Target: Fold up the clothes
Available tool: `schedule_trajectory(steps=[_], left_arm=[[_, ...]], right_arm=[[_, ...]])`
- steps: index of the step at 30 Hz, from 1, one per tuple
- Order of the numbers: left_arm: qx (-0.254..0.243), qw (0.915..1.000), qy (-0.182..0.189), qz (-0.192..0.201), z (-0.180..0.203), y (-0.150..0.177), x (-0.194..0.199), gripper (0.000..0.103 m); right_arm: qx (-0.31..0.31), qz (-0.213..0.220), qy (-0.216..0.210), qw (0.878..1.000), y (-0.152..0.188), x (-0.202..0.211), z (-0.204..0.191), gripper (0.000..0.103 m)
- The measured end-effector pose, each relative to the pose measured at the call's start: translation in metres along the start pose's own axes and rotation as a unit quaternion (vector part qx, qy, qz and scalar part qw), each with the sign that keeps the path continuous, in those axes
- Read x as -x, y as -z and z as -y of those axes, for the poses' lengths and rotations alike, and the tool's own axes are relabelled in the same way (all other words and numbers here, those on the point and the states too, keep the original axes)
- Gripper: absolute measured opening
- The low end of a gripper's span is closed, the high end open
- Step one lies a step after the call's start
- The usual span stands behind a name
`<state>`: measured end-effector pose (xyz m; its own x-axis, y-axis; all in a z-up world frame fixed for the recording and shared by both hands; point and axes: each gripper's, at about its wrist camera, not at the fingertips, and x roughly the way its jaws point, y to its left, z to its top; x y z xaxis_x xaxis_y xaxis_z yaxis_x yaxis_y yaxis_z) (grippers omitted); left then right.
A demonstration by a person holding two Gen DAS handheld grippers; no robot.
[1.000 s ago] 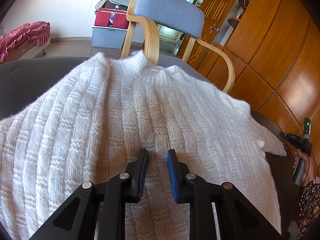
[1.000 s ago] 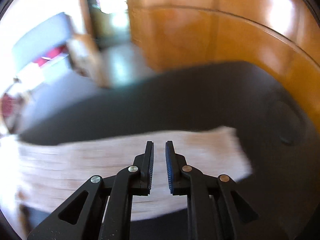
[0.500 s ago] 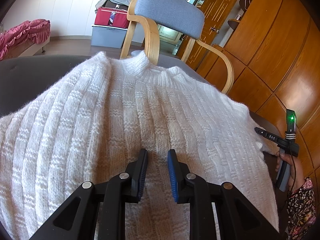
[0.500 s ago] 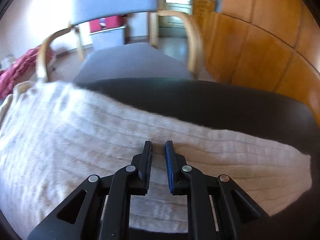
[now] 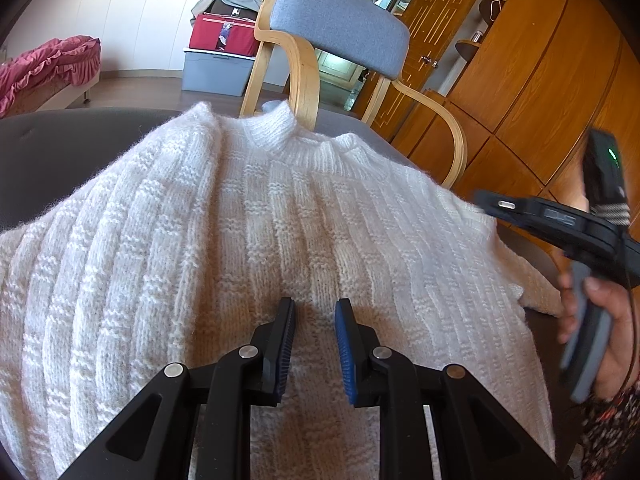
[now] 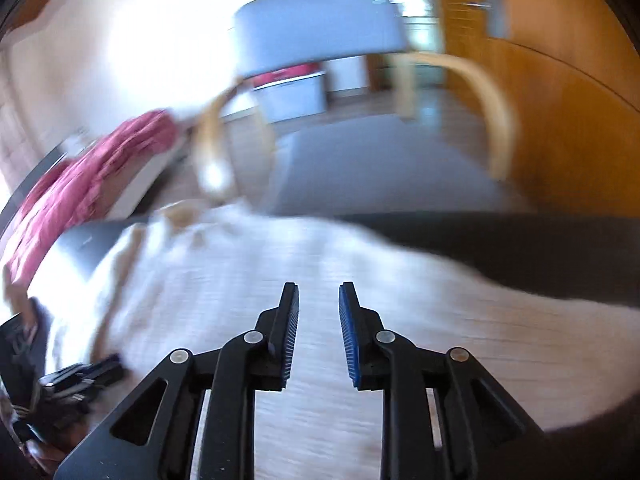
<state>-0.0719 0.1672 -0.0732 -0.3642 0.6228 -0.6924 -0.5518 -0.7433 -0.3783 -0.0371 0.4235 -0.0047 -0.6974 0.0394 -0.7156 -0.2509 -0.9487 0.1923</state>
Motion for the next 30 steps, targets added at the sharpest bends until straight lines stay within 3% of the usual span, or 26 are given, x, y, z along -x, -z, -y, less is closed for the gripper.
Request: schedule_trajectory(steps=[3, 6, 9, 12, 16, 20, 24, 26, 30], left_arm=[[0.004, 1.0, 0.004, 0.001, -0.002, 0.0, 0.001, 0.02], [0.008, 0.9999, 0.008, 0.001, -0.003, 0.0, 0.001, 0.02], [0.008, 0.9999, 0.008, 0.0, -0.002, 0.0, 0.0, 0.02], [0.007, 0.9999, 0.008, 0.0, -0.002, -0.001, -0.001, 0.02], [0.013, 0.9999, 0.01, 0.003, -0.004, -0.001, 0.0, 0.02], [0.007, 0.9996, -0.026, -0.003, 0.0, -0.01, 0.0, 0.02], [-0.066, 0.993, -0.098, -0.005, 0.017, -0.032, -0.018, 0.02], [-0.076, 0.9894, -0.124, -0.004, 0.013, -0.042, -0.029, 0.02], [-0.054, 0.9896, -0.134, 0.004, -0.001, -0.061, -0.044, 0.02]], right_arm=[[0.022, -0.011, -0.014, 1.0, 0.004, -0.035, -0.042, 0.023], [0.042, -0.019, 0.018, 0.999, 0.013, -0.062, -0.058, 0.023], [0.053, -0.007, 0.045, 0.998, 0.018, -0.064, -0.054, 0.025], [0.022, -0.003, 0.057, 0.998, 0.019, -0.06, -0.04, 0.036], [-0.006, -0.001, 0.045, 0.999, 0.02, -0.056, -0.025, 0.042], [-0.014, 0.003, 0.037, 0.999, 0.027, -0.047, -0.023, 0.042], [-0.015, 0.016, 0.027, 0.999, 0.027, -0.043, -0.023, 0.042], [-0.014, 0.027, 0.022, 0.999, 0.027, -0.039, -0.025, 0.042], [0.009, 0.02, 0.017, 1.0, 0.026, -0.049, -0.033, 0.042]])
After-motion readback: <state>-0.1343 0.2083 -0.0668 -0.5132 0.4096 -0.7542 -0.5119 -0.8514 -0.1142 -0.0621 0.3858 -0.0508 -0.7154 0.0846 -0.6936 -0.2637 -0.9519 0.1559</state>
